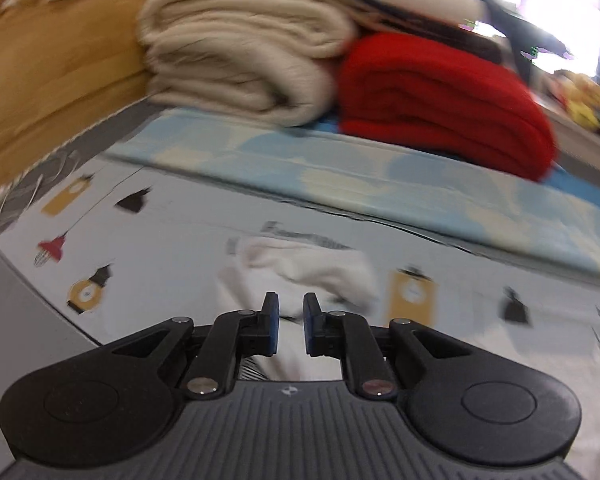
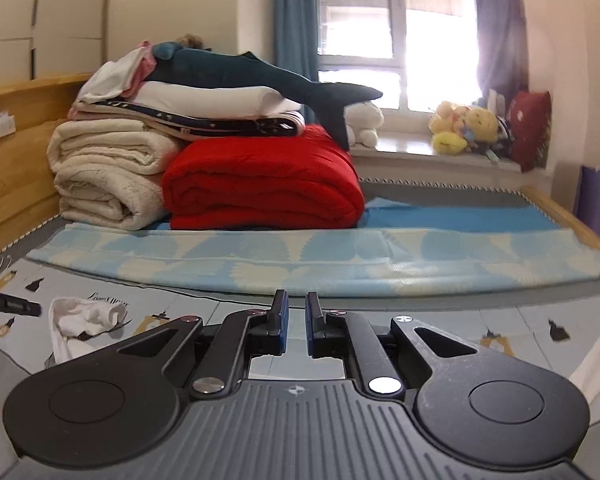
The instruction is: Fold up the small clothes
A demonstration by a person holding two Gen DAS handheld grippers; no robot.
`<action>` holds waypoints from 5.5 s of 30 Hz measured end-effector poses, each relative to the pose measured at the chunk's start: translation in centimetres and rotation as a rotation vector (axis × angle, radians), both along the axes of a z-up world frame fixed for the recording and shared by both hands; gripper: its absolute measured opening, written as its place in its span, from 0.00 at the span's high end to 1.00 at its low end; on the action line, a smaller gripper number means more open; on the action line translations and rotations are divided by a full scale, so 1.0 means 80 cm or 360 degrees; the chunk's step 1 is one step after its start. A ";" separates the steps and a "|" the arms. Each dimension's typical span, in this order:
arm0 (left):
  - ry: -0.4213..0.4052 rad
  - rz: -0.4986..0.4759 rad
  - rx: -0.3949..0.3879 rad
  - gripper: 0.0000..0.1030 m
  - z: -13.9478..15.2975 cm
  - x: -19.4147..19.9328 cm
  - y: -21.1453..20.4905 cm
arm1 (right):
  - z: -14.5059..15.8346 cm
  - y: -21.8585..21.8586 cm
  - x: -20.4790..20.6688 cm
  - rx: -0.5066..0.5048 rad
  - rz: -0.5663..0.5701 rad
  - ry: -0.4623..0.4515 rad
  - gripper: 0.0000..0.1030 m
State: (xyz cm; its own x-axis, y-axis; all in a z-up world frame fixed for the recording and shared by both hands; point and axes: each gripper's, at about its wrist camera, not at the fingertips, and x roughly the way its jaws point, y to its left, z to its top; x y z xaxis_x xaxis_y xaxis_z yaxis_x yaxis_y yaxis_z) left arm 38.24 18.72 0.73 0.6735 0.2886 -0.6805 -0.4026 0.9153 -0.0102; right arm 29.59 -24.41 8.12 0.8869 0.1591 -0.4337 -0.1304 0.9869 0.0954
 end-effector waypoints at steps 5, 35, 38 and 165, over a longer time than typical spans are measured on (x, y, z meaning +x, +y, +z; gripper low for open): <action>-0.0041 0.0107 -0.0140 0.83 -0.024 0.028 0.059 | -0.017 -0.009 0.012 0.0040 -0.0027 0.0107 0.88; 0.0000 -0.0857 0.0116 0.83 0.065 -0.076 -0.210 | -0.064 -0.022 0.040 0.0173 -0.0106 0.0577 0.71; 0.0385 -0.0978 0.0073 0.60 0.009 -0.084 -0.220 | -0.062 -0.032 0.034 0.0246 -0.0134 0.0597 0.71; 0.0497 -0.0545 -0.0363 0.71 -0.065 0.047 -0.126 | -0.140 -0.181 0.073 0.0584 -0.0791 0.0894 0.90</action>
State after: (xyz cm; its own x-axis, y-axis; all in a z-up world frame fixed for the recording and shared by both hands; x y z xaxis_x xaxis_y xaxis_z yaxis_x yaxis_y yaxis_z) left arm 42.00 8.62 -4.46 0.4577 -0.0922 -0.8843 -0.0960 0.9837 -0.1523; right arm 35.45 -38.92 -3.09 0.5583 0.0238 -0.8293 0.4747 0.8106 0.3429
